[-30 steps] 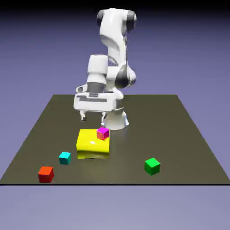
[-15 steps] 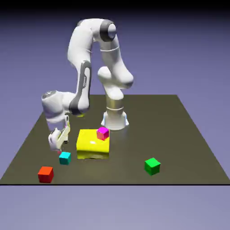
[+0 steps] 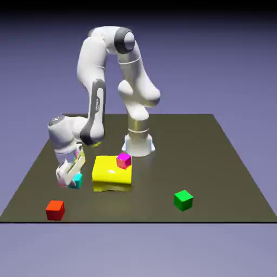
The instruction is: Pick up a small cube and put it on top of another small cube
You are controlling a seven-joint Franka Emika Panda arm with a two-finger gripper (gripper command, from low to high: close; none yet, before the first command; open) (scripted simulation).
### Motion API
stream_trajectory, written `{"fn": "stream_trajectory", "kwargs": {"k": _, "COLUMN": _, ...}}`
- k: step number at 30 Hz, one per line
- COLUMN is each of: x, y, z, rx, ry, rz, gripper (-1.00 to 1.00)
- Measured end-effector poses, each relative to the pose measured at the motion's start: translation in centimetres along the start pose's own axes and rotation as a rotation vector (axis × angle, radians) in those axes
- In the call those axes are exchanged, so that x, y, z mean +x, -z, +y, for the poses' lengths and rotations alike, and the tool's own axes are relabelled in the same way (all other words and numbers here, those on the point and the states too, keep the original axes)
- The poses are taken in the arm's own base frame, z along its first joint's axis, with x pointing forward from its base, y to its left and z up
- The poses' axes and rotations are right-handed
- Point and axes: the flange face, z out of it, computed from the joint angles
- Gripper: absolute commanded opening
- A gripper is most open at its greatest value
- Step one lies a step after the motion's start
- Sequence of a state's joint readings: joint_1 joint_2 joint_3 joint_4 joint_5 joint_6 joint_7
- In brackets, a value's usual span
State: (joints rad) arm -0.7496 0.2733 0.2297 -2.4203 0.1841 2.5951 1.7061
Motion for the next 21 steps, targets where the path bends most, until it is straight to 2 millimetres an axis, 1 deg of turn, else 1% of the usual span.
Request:
{"fn": "stream_trajectory", "kwargs": {"k": 1, "x": -3.2, "y": -0.2, "z": 0.9, "rx": -0.014, "ry": 0.087, "rz": 0.009, "gripper": -1.00}}
{"fn": "stream_trajectory", "kwargs": {"k": 3, "x": -9.5, "y": -0.7, "z": 3.3, "rx": -0.040, "ry": 0.261, "rz": 0.028, "gripper": -1.00}}
{"fn": "stream_trajectory", "kwargs": {"k": 6, "x": -18.2, "y": -1.4, "z": 8.6, "rx": -0.076, "ry": 0.521, "rz": 0.059, "gripper": -1.00}}
{"fn": "stream_trajectory", "kwargs": {"k": 9, "x": -25.6, "y": -1.9, "z": 15.4, "rx": -0.105, "ry": 0.778, "rz": 0.094, "gripper": -1.00}}
{"fn": "stream_trajectory", "kwargs": {"k": 12, "x": -31.5, "y": -2.3, "z": 23.7, "rx": -0.127, "ry": 1.034, "rz": 0.130, "gripper": -1.00}}
{"fn": "stream_trajectory", "kwargs": {"k": 13, "x": -32.9, "y": -2.3, "z": 26.1, "rx": -0.132, "ry": 1.103, "rz": 0.140, "gripper": -1.00}}
{"fn": "stream_trajectory", "kwargs": {"k": 14, "x": -32.9, "y": -2.3, "z": 26.1, "rx": -0.132, "ry": 1.103, "rz": 0.140, "gripper": -1.00}}
{"fn": "stream_trajectory", "kwargs": {"k": 18, "x": -31.9, "y": -8.5, "z": 26.0, "rx": -0.131, "ry": 1.103, "rz": 0.141, "gripper": -1.00}}
{"fn": "stream_trajectory", "kwargs": {"k": 19, "x": -31.7, "y": -9.2, "z": 26.0, "rx": -0.132, "ry": 1.103, "rz": 0.141, "gripper": 1.00}}
{"fn": "stream_trajectory", "kwargs": {"k": 21, "x": -31.7, "y": -9.2, "z": 26.0, "rx": -0.132, "ry": 1.103, "rz": 0.142, "gripper": 1.00}}
